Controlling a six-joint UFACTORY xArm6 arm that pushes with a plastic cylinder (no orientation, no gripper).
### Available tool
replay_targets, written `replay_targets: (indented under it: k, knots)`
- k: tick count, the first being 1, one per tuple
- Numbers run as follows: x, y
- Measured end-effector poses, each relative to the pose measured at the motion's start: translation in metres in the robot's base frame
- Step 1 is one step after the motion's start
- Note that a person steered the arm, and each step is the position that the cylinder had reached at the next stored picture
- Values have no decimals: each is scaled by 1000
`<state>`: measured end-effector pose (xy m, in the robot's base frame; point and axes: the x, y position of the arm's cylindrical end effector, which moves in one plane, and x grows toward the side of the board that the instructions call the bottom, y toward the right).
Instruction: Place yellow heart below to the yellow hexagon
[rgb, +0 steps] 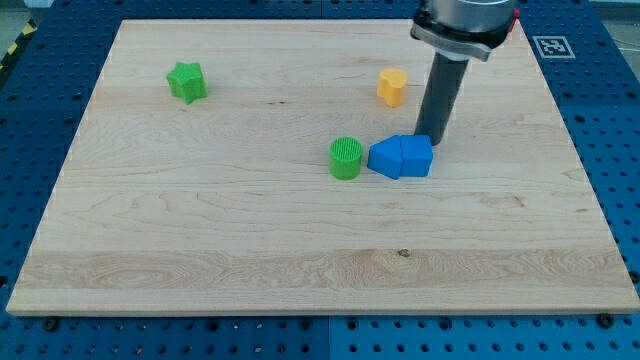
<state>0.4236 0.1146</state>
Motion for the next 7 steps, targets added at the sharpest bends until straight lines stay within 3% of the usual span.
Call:
replay_targets:
  k: [2, 7]
  knots:
    - [-22, -37]
    - [-185, 10]
